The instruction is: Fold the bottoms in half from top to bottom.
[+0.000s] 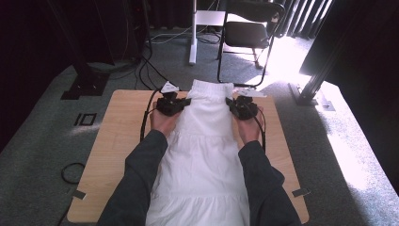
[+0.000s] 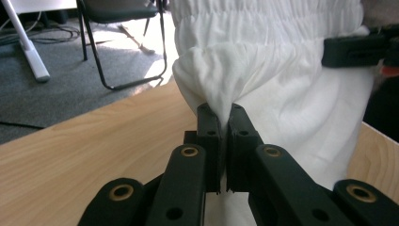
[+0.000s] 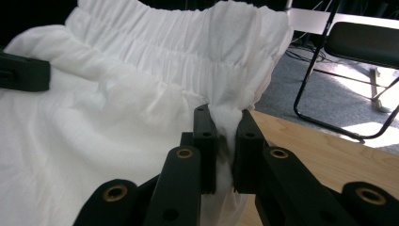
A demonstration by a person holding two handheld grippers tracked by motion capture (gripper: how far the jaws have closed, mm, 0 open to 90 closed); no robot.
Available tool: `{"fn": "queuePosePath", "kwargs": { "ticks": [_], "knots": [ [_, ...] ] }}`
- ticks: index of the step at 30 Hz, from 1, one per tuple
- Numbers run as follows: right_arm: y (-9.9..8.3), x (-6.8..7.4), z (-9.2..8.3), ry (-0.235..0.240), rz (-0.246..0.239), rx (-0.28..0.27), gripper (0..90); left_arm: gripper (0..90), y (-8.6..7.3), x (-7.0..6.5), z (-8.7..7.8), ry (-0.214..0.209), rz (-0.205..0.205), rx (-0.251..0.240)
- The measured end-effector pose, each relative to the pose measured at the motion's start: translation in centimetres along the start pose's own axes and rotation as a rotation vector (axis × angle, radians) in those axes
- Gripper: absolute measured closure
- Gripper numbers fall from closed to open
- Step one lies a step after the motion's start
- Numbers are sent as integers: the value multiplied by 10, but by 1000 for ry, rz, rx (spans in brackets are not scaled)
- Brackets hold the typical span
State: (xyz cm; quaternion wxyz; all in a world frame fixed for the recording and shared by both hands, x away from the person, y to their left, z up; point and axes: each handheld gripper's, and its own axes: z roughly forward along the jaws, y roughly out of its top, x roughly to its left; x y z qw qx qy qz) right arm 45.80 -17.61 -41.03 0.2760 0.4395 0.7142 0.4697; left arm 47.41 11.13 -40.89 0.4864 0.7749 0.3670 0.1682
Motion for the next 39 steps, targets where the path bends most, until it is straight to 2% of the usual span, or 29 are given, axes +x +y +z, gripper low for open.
{"fn": "queuePosePath", "kwargs": {
  "ticks": [4, 6, 11, 12, 17, 22, 27, 31, 35, 36, 37, 39],
  "knots": [
    [-7, 5, -12, 17, -43, 1, 827, 872, -7, -8, -12, -29, 28, -4],
    [-12, 6, -22, 43, -42, -9, 826, 871, -11, -14, -23, -52, 49, -5],
    [-26, 17, -50, 93, -60, -25, 826, 869, -25, -34, -46, -75, 105, -16],
    [-30, 19, -56, 103, -67, -25, 825, 868, -30, -39, -53, -94, 106, -21],
    [-48, 30, -81, 140, -92, -33, 824, 866, -53, -58, -74, -132, 125, -21],
    [-65, 41, -100, 167, -105, -18, 823, 864, -74, -72, -85, -163, 129, -8],
    [-90, 51, -116, 191, -111, 14, 822, 860, -104, -86, -91, -207, 113, 47],
    [-116, 60, -126, 209, -117, 61, 822, 859, -131, -97, -90, -228, 121, 127],
    [-149, 69, -131, 234, -103, 139, 821, 856, -161, -105, -84, -254, 127, 235],
    [-157, 71, -131, 243, -96, 164, 821, 854, -161, -105, -84, -254, 127, 235],
    [-166, 72, -130, 249, -90, 187, 821, 854, -174, -108, -80, -268, 122, 284],
    [-184, 74, -126, 259, -68, 244, 820, 854, -186, -111, -75, -268, 127, 328]
  ]
}}
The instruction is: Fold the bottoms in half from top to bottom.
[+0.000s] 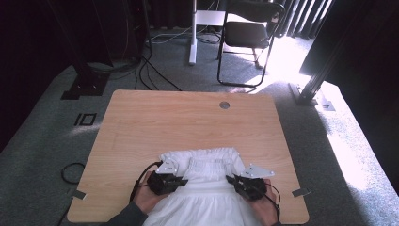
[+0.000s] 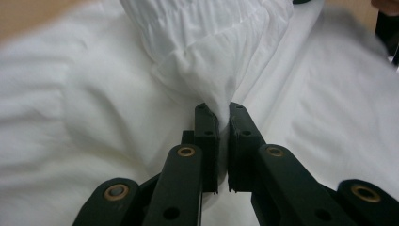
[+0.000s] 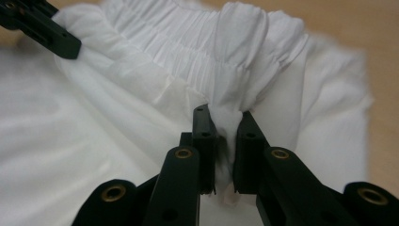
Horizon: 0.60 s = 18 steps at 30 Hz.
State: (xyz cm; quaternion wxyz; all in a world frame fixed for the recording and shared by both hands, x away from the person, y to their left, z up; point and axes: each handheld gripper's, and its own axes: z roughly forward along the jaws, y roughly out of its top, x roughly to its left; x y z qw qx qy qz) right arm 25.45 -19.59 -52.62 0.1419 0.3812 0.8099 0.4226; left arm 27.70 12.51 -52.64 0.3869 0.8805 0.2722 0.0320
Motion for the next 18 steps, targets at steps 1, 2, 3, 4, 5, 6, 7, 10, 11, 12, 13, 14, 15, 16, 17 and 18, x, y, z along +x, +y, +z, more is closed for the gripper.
{"fn": "queuePosePath", "kwargs": {
  "ticks": [1, 2, 3, 4, 5, 6, 7, 10, 11, 12, 13, 14, 15, 16, 17, 18],
  "knots": [
    [-4, 0, 3, 5, 7, 15, 819, 853, -4, -1, 5, 6, 7, 25],
    [-10, 0, 8, 0, 7, 48, 817, 852, -7, 0, 8, 10, 11, 39],
    [-13, 1, 12, -11, -7, 65, 816, 851, -9, 1, 12, 10, 6, 48],
    [-16, 2, 16, -19, -16, 81, 815, 851, -10, 3, 15, 7, -2, 50],
    [-17, 2, 20, -20, -18, 98, 815, 850, -11, 4, 16, 5, -9, 46],
    [-17, 2, 21, -24, -19, 99, 815, 850, -11, 6, 17, 0, -8, 44],
    [-16, 2, 22, -29, -22, 102, 815, 850, -12, 8, 17, -4, -13, 37],
    [-14, 3, 25, -34, -29, 110, 812, 850, -13, 11, 18, -7, -16, 24],
    [-14, 2, 25, -33, -31, 108, 812, 851, -13, 11, 18, -1, -11, 21],
    [-14, 2, 26, -31, -28, 106, 811, 850, -13, 12, 18, 6, -10, 17],
    [-14, 2, 27, -30, -22, 104, 810, 851, -12, 14, 18, 7, -13, 13],
    [-13, 0, 28, -28, -20, 101, 809, 850, -12, 16, 18, 9, -13, 11],
    [-12, -1, 29, -27, -17, 98, 809, 850, -11, 19, 18, 15, -11, 10],
    [-11, -2, 31, -25, -14, 96, 809, 850, -10, 22, 18, 20, -8, 11],
    [-9, -3, 33, -23, -7, 96, 808, 849, -8, 26, 19, 22, -5, 11],
    [-6, -5, 37, -24, -8, 96, 809, 849, -7, 31, 19, 22, -6, 9]
  ]
}}
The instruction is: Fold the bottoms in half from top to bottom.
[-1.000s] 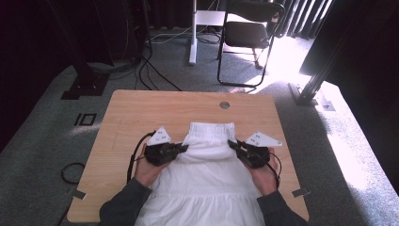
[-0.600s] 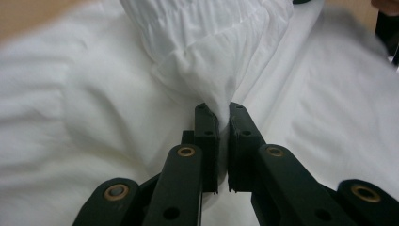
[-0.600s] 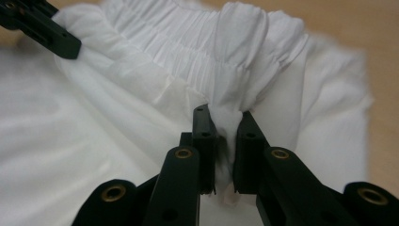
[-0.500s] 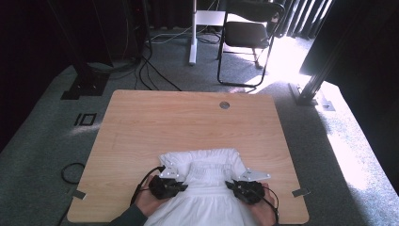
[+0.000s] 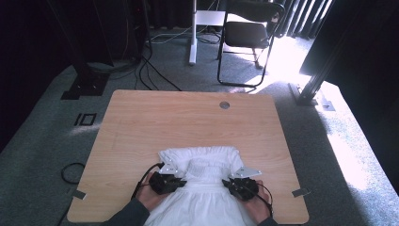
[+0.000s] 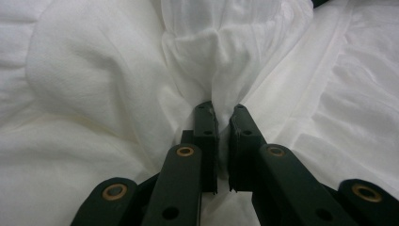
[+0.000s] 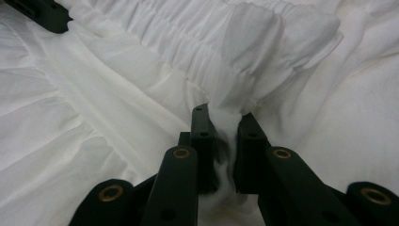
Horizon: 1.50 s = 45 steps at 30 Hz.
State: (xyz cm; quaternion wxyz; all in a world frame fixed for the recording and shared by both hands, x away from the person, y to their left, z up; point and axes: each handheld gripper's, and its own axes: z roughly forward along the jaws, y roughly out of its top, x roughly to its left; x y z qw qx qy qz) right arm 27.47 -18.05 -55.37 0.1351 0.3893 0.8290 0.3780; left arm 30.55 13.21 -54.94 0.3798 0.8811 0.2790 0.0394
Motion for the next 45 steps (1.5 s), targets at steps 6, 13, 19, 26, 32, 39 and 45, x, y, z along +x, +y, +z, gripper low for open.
{"fn": "queuePosePath", "kwargs": {
  "ticks": [6, 13, 19, 26, 32, 39, 45],
  "knots": [
    [21, -9, 19, -21, 1, 8, 808, 848, 13, 32, 4, 25, -15, 2],
    [44, -27, 41, -42, 12, 10, 808, 842, 35, 64, 13, 76, -7, 26],
    [64, -47, 60, -65, 18, -2, 808, 841, 50, 85, 22, 122, -27, 18],
    [90, -71, 81, -98, 12, 21, 808, 837, 71, 109, 33, 191, -29, 35],
    [115, -92, 99, -115, 36, 61, 807, 832, 87, 124, 41, 248, -54, 57],
    [131, -107, 113, -126, 121, 52, 806, 832, 98, 136, 47, 299, -111, 69],
    [131, -107, 113, -120, 127, 50, 807, 841, 98, 134, 48, 308, -124, 63]
  ]
}}
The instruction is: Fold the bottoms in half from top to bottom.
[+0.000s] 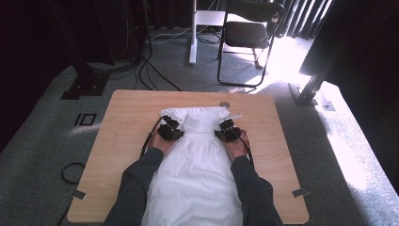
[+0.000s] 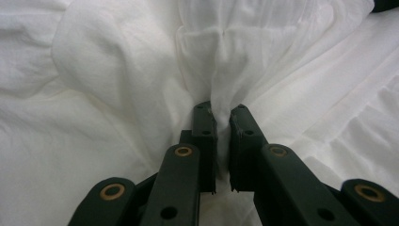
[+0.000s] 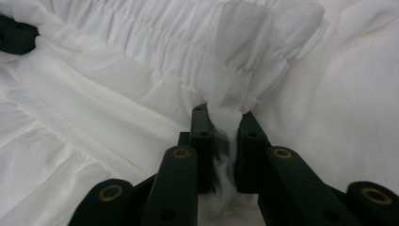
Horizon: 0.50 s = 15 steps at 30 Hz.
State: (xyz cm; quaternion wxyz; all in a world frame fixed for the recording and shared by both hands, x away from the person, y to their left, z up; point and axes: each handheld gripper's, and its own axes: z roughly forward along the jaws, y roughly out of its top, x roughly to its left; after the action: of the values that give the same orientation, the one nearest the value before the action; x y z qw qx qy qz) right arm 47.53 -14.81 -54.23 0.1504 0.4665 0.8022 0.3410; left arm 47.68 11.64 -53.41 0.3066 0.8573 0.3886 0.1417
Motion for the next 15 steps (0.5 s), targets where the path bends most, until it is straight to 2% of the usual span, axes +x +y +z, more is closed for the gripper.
{"fn": "queuePosePath", "kwargs": {
  "ticks": [3, 4, 5, 6, 7, 8, 9, 10, 12, 13, 14, 15],
  "knots": [
    [1, 1, -1, -7, -14, 3, 809, 855, 0, -3, -1, 13, 17, -5],
    [1, 3, -4, -22, -46, -2, 815, 860, 0, -5, -6, 15, 18, -43],
    [1, 3, -4, -22, -46, -2, 815, 864, 0, -5, -6, 15, 18, -43],
    [2, 3, -13, -22, -49, -34, 820, 869, 1, -4, -16, -8, -6, -98],
    [4, 2, -19, -20, -56, -53, 821, 872, 2, -4, -23, -18, -10, -123],
    [6, 2, -25, -19, -64, -70, 821, 873, 5, -5, -31, -25, -4, -146],
    [8, 2, -32, -19, -75, -86, 822, 874, 5, -5, -31, -25, -4, -146],
    [11, 2, -39, -21, -89, -104, 822, 874, 12, -7, -49, -40, 13, -190],
    [18, 4, -55, -24, -126, -136, 823, 874, 18, -10, -71, -47, 26, -252],
    [18, 4, -55, -24, -126, -136, 823, 874, 18, -10, -71, -47, 26, -252],
    [26, 7, -74, -26, -158, -181, 823, 874, 24, -13, -91, -59, 34, -290],
    [29, 9, -84, -24, -169, -203, 823, 875, 24, -13, -91, -59, 34, -290]
  ]
}}
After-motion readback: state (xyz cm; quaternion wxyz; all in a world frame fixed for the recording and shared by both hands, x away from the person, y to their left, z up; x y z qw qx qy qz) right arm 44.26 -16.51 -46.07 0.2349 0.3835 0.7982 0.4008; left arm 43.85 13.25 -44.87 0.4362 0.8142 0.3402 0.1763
